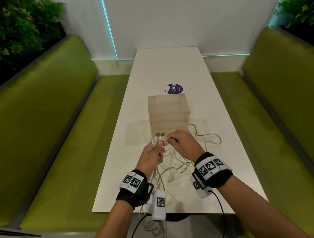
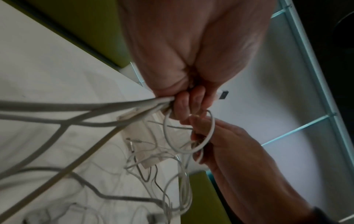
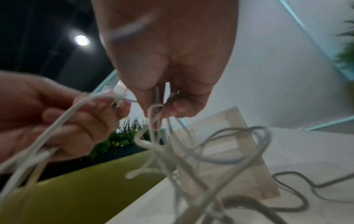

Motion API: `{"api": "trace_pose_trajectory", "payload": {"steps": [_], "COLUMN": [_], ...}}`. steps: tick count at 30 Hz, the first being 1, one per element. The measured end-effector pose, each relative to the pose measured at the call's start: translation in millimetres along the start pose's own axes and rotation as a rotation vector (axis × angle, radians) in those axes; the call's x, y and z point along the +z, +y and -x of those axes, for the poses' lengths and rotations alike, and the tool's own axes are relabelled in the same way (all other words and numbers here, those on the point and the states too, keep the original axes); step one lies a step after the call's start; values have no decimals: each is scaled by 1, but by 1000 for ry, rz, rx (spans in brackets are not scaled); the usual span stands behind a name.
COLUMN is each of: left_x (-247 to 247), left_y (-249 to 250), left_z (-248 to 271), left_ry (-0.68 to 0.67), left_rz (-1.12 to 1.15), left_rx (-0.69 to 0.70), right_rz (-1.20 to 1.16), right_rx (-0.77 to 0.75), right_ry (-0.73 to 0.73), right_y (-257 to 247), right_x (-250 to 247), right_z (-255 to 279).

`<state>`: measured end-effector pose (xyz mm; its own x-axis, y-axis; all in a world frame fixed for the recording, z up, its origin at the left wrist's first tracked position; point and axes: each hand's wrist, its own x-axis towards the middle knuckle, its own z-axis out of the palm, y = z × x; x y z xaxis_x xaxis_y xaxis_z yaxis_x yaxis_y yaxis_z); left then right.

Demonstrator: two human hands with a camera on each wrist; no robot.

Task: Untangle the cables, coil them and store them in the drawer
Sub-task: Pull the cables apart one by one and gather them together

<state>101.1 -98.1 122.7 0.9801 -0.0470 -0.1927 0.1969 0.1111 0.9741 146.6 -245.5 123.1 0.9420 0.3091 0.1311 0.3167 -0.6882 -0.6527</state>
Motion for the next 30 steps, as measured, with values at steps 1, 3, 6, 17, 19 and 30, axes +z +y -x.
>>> {"api": "trace_pose_trajectory", "payload": {"steps": [1, 3, 6, 17, 19, 30], "left_x": [3, 7, 11, -24, -36, -19], "left_y": [0, 0, 2, 22, 21, -7], "left_z": [1, 1, 3, 7, 5, -7], "left_ry": [-20, -62, -80, 134, 220, 133], "left_rz": [-2, -30, -39, 179, 265, -154], "left_rx": [-11, -29, -37, 156, 167, 82], "right_rz": [38, 85, 99, 140, 60, -66], "right_rx": [-4, 12, 11, 49, 11, -320], "right_ry": [9, 25, 27, -21, 0, -20], "right_y": [-2, -4, -9, 35, 42, 15], "right_x": [0, 0, 0, 21, 18, 15], "right_z": [-1, -3, -4, 8, 12, 9]}}
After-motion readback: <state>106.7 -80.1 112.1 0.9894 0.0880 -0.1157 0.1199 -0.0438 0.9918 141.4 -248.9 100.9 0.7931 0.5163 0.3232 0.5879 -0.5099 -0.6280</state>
